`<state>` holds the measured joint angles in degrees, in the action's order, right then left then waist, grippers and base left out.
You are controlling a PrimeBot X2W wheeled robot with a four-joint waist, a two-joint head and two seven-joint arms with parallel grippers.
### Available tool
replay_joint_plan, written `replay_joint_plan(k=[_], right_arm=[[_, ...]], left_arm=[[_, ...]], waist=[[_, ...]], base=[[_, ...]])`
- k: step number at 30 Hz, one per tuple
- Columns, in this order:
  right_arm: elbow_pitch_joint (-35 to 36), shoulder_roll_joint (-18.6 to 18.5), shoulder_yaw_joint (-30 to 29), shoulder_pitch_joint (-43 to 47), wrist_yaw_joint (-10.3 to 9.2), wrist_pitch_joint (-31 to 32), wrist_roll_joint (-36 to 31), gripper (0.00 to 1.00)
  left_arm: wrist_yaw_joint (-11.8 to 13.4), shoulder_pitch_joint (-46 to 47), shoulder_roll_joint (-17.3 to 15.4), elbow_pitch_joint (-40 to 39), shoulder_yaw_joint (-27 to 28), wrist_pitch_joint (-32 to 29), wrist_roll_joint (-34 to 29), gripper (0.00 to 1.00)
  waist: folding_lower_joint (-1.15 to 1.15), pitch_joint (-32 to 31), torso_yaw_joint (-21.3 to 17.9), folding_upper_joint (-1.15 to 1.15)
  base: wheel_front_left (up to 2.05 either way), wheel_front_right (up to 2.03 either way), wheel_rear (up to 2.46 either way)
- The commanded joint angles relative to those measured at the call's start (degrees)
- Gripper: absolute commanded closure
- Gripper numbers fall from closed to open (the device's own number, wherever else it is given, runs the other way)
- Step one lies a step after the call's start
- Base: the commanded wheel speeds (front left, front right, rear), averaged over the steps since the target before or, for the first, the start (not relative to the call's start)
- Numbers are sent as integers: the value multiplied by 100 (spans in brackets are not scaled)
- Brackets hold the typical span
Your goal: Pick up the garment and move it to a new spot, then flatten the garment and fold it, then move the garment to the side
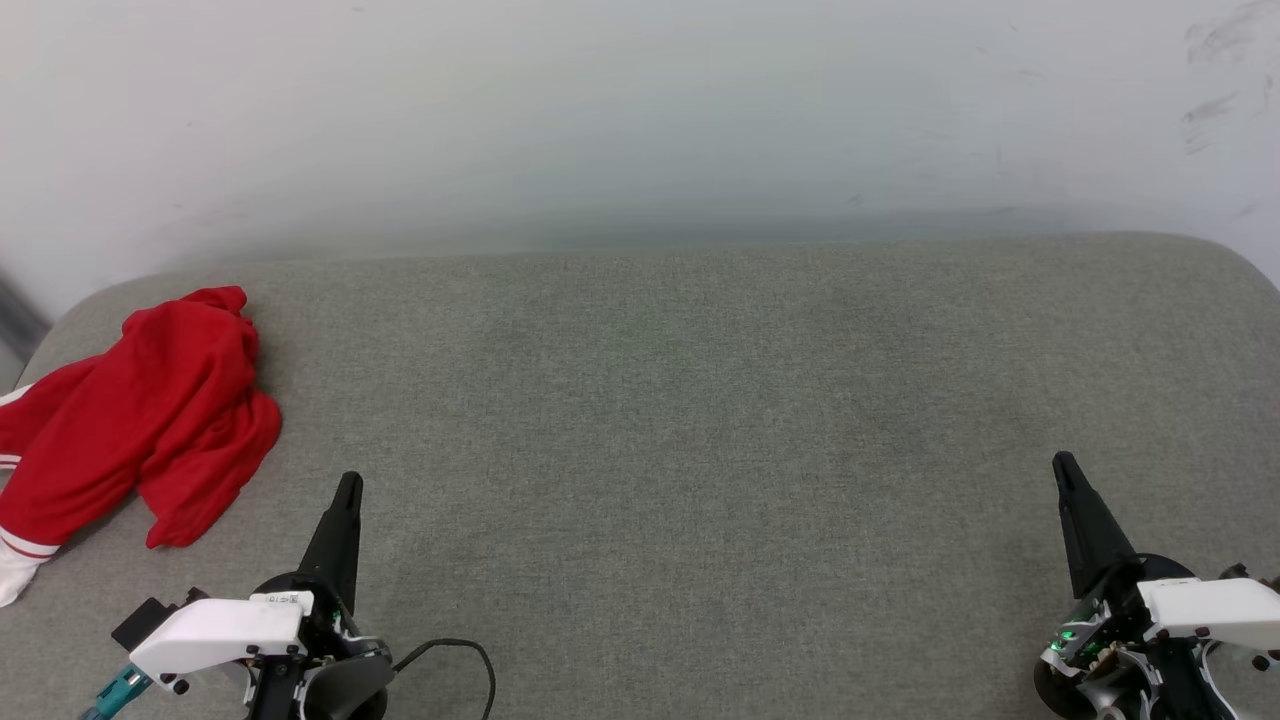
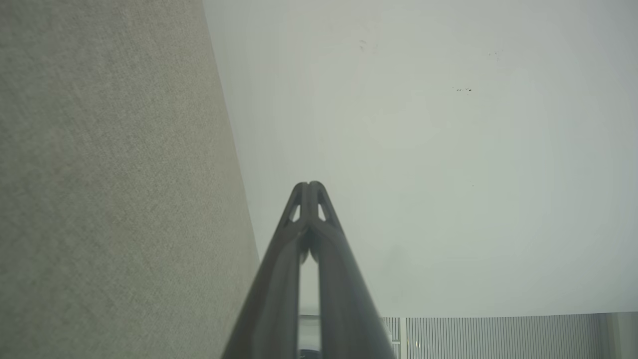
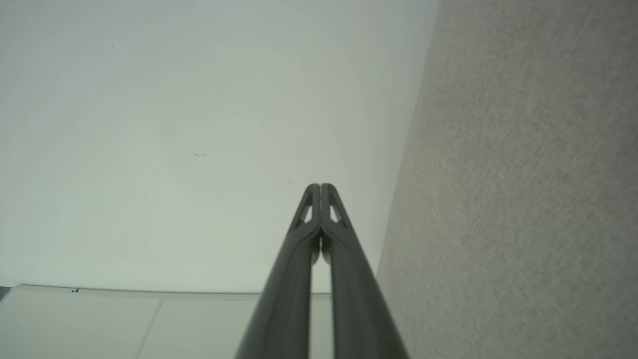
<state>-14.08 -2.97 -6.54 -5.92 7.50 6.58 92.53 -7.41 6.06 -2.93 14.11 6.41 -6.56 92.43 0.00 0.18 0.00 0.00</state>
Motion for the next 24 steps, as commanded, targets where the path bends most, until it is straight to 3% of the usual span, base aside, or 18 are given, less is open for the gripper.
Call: replay_joint_plan(k=[1, 24], right_arm=[[-3, 20, 4, -61, -2, -5, -25, 100], [-3, 20, 2, -61, -2, -5, -25, 100]], left_arm=[[-17, 39, 6, 0, 16, -5, -7, 100], [-16, 39, 6, -1, 15, -5, -7, 100]], waist=[[0, 0, 0, 0], [0, 0, 0, 0]], base=[[0, 0, 0], [0, 0, 0]])
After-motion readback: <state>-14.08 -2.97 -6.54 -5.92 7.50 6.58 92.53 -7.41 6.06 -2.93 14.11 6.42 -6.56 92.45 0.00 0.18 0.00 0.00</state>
